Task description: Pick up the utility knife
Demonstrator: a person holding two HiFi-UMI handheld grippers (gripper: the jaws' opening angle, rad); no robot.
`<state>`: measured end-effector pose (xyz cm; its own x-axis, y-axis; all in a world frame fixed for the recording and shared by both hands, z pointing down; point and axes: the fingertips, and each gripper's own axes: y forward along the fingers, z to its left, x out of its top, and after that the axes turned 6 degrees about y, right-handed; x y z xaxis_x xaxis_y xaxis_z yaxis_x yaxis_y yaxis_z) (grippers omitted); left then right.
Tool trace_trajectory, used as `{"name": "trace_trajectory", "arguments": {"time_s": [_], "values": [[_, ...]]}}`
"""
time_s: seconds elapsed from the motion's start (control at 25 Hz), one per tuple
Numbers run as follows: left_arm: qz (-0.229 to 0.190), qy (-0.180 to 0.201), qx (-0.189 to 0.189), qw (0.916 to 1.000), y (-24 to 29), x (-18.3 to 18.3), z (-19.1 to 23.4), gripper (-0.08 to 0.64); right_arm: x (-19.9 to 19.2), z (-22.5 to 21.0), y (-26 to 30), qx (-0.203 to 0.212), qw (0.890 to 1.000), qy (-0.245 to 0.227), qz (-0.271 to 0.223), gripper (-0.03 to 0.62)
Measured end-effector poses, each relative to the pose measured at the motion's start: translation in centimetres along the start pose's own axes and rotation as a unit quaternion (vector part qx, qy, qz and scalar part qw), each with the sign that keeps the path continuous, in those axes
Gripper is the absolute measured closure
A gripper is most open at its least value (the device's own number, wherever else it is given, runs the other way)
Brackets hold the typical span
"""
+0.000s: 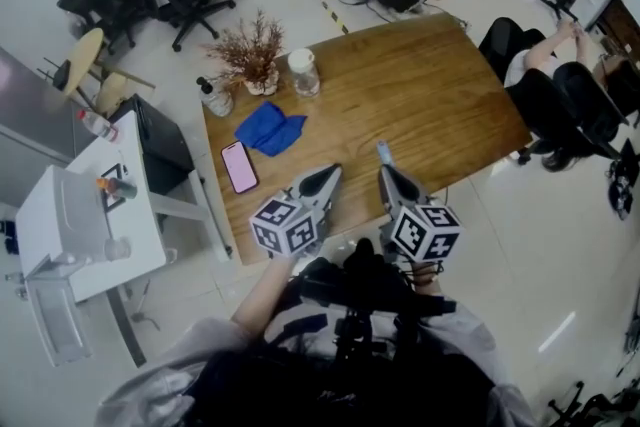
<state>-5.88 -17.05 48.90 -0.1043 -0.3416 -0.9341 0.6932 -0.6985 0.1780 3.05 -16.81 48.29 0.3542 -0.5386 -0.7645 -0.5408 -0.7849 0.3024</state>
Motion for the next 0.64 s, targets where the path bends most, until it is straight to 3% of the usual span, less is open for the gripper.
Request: {"name": "trace_trajectory", "arguments": {"time_s": [0.64], "values": [[-0.002, -0.004, 0.004, 1.0000, 0.12, -0.14, 0.37, 0.554, -0.13, -0.09, 0.18, 0.002, 1.000, -0.001, 0.006, 0.581]]}}
